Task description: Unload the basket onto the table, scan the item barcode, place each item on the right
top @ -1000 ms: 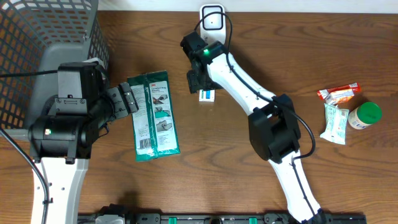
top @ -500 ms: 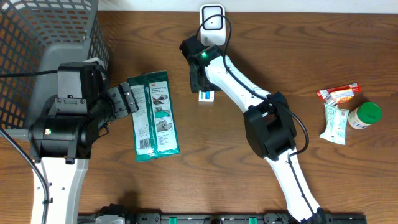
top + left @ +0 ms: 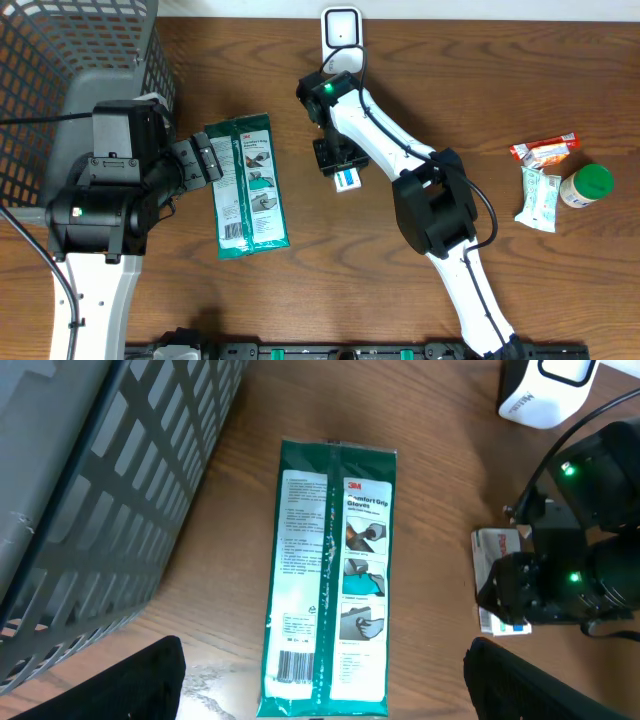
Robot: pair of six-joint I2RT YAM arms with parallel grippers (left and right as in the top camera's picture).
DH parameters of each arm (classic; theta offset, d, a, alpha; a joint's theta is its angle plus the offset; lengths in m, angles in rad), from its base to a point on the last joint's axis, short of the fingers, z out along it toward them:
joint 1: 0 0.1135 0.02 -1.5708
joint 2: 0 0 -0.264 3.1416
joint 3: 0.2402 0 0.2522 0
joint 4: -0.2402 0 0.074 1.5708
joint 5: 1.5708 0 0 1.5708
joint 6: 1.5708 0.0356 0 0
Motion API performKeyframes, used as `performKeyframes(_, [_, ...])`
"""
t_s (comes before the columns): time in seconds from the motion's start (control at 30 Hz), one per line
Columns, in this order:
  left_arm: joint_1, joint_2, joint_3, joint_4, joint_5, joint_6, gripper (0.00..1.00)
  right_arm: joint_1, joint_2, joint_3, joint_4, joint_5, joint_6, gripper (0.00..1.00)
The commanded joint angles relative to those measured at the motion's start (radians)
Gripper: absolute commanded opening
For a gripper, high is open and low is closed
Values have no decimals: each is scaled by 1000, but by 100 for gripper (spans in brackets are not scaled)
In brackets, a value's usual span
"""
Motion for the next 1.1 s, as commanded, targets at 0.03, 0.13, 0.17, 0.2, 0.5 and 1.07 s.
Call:
performKeyframes(0.03, [2,0,9,-2,-9,20,90,9,-48,0,-51,-111,-129,48])
performKeyframes(0.13, [2,0,9,-2,-9,20,90,2,-58,0,-74,-115,-138,55])
performKeyframes(0.17, [1,0,9,-2,-9,20,90,-2,-61,0,-87,-116,-151,57])
performKeyframes(0.2, [1,0,9,-2,-9,20,90,-6,-67,0,-101,-116,-155,60])
performKeyframes(0.5, [1,0,9,-2,-9,20,90,-56,-152,1,-110,-125,-245,68])
performKeyframes(1.07, [1,0,9,-2,-9,20,90,-118,-303,0,55,-167,-259,57])
